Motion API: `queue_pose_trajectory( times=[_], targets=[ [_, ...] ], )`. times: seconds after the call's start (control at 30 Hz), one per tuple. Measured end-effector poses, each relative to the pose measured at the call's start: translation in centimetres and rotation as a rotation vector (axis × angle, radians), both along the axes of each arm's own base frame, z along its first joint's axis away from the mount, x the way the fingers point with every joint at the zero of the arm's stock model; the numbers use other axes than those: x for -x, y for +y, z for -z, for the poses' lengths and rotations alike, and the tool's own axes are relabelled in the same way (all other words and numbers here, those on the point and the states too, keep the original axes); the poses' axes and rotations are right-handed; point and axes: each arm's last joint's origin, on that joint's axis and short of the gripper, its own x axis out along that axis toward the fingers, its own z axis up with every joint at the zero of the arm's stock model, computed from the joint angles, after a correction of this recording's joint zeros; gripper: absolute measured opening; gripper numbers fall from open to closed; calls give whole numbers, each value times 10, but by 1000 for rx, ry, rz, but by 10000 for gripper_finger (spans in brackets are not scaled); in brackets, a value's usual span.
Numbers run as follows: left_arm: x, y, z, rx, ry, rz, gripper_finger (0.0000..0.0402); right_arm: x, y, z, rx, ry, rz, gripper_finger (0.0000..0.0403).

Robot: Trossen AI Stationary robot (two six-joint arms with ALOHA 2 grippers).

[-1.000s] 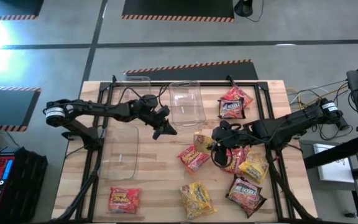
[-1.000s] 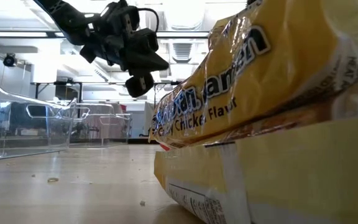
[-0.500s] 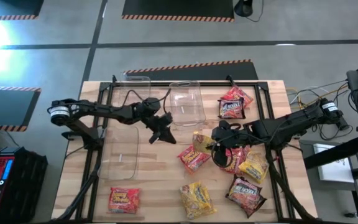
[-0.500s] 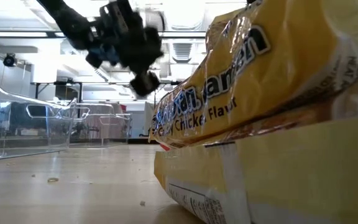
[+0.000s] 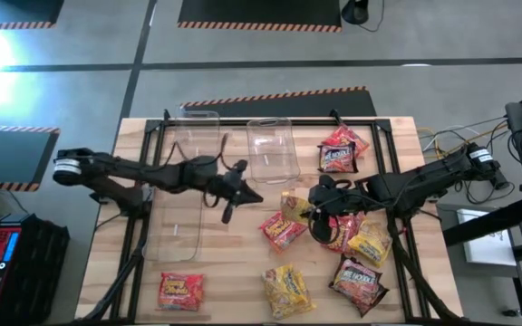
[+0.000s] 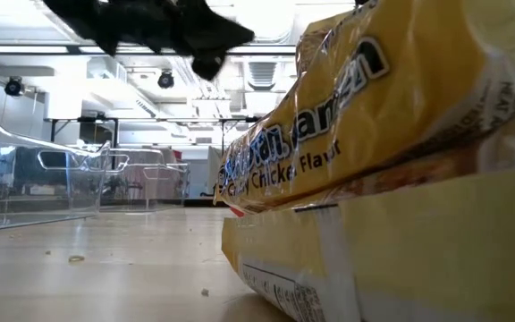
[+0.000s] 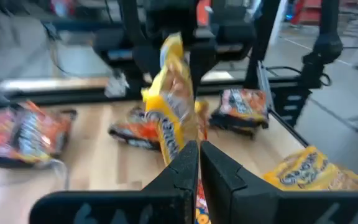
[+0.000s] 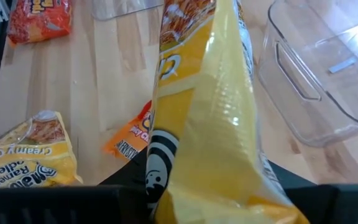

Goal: Sort Maruchan noodles
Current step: Put the yellow noodle pack into the top left transparent bin

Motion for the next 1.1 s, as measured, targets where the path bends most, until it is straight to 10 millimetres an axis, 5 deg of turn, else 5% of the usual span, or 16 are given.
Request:
queue_pose_trajectory(
  times=[0.2,0.4,0.7,1.1],
  targets=[
    [43,-15,8,-67,-61,-262,0,0,0,0,25,0,-23,117],
    [58,-14,13,174,-181,-276,0,-3,1,-3,40,-42,-44,115],
    [47,-19,13,92,-139,-123,17,-5,1,-6,30,-79,-41,115],
    [10,-24,30,-100,-78,-96,161,-8,2,-10,57,-131,-71,116]
  ],
)
